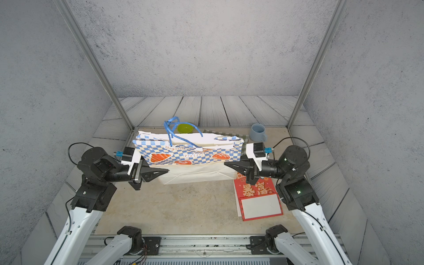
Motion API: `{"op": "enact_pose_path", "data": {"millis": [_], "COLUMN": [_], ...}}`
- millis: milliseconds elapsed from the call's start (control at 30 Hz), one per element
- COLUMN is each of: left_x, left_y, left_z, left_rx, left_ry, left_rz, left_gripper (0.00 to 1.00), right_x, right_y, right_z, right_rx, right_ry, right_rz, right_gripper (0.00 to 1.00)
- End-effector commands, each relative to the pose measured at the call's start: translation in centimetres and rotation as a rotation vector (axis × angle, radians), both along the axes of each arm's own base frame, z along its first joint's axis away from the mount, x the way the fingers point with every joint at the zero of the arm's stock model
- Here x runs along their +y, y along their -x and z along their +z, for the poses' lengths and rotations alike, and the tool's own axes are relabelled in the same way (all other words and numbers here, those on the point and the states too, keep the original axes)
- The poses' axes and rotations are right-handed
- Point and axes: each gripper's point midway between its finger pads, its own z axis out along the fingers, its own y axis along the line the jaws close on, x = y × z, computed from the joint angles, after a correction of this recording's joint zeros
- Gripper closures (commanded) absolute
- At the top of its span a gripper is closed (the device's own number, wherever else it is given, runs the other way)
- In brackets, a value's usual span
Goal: Put away the paper bag
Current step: Press the paper bag at the center of the board.
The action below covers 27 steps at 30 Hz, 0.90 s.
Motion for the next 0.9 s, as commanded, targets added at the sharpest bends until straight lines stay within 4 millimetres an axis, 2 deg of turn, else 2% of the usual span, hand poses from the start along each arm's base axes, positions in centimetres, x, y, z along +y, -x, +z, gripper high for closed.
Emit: {"op": "enact_pose_path", "data": {"millis": [0, 67, 167, 233, 367, 500, 533, 567, 600, 633, 700, 867], "left_x": [-0.1, -0.1, -0.2, -0.2, -0.2, -0.2, -0.2, -0.2, -0.2, -0.2, -0.2, -0.2], "left_y": [0.2, 0.2, 0.2, 0.1, 0.2, 0.2, 0.2, 0.2, 0.2, 0.2, 0.2, 0.2], "left_z": [-0.4, -0.3, -0.5, -0.6, -0.7, -0.6, -0.6, -0.6, -0.6, -0.6, -0.6, -0.9], "left_rx": [0.008, 0.005, 0.014, 0.016, 0.017, 0.014, 0.016, 0.014, 0.015, 0.014, 0.016, 0.024], "left_ry": [-0.002, -0.002, -0.003, -0.005, -0.005, -0.005, -0.005, -0.005, -0.004, -0.004, -0.005, -0.007], "left_rz": [-0.014, -0.015, -0.016, -0.016, -0.017, -0.017, -0.017, -0.018, -0.018, -0.018, -0.018, -0.018], "left_gripper": [1.00, 1.00, 1.00, 1.00, 1.00, 1.00, 1.00, 1.00, 1.00, 1.00, 1.00, 1.00], "right_x": [-0.3, -0.4, -0.5, -0.5, -0.6, -0.6, -0.6, -0.6, -0.7, -0.7, -0.8, -1.0], "right_y": [0.2, 0.0, 0.0, 0.1, 0.1, -0.1, 0.0, -0.1, -0.2, -0.2, -0.2, -0.1], "right_z": [1.6, 2.0, 2.9, 3.4, 4.0, 4.3, 4.4, 4.5, 4.7, 4.8, 5.0, 6.5], "right_rx": [-0.049, -0.058, -0.070, -0.079, -0.089, -0.079, -0.080, -0.083, -0.086, -0.089, -0.101, -0.121], "right_ry": [-0.030, -0.038, -0.057, -0.067, -0.084, -0.091, -0.093, -0.094, -0.097, -0.099, -0.100, -0.130], "right_rz": [-0.029, -0.043, -0.047, -0.045, -0.055, -0.058, -0.060, -0.065, -0.073, -0.078, -0.082, -0.095], "right_gripper": [0.79, 0.65, 0.64, 0.71, 1.00, 1.00, 0.91, 0.73, 0.59, 0.55, 0.54, 0.59]}}
